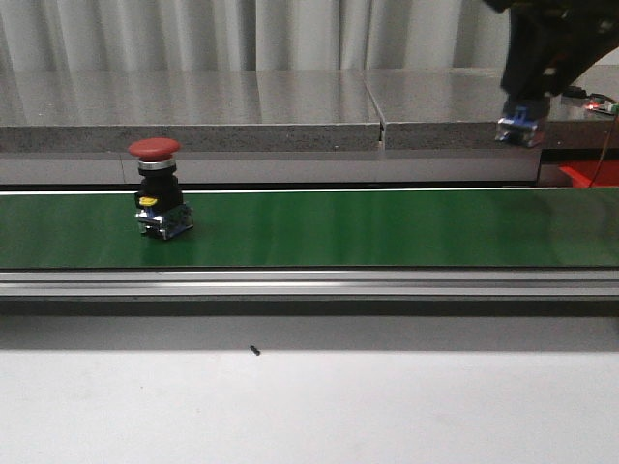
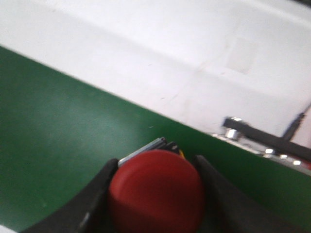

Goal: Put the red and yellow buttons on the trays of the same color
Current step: 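Carry the red button into the red tray and open the right gripper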

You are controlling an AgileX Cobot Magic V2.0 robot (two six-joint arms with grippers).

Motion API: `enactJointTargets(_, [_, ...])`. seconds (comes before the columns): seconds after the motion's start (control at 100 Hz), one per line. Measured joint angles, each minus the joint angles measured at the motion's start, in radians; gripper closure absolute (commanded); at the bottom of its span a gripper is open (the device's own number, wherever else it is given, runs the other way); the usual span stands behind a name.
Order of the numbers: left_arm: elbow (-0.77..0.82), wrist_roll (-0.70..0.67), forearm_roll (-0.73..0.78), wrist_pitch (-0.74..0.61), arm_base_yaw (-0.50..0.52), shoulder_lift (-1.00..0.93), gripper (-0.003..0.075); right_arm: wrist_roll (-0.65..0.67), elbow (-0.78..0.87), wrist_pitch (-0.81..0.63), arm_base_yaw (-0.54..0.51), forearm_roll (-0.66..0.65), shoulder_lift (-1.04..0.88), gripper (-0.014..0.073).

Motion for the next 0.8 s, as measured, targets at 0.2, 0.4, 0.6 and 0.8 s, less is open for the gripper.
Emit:
enactJointTargets(0.2, [0.000, 0.000, 0.000, 0.000, 0.000, 0.000, 0.0741, 0.000, -0.045, -0.010, -0.215, -0.009, 0.002, 0.0389])
enactJointTargets(0.4, [0.000, 0.000, 0.000, 0.000, 0.000, 0.000, 0.0741, 0.000, -0.047, -0.079, -0.388, -0.021, 0.057, 0.0389])
enactJointTargets(0.6, [0.000, 0.000, 0.000, 0.000, 0.000, 0.000, 0.0741, 0.000, -0.047, -0.161, -0.438, -0.021, 0.176, 0.0389])
enactJointTargets(0.8, [0.000, 0.000, 0.000, 0.000, 0.000, 0.000, 0.0741, 0.000, -0.047, -0.222, -0.438, -0.021, 0.263, 0.0389])
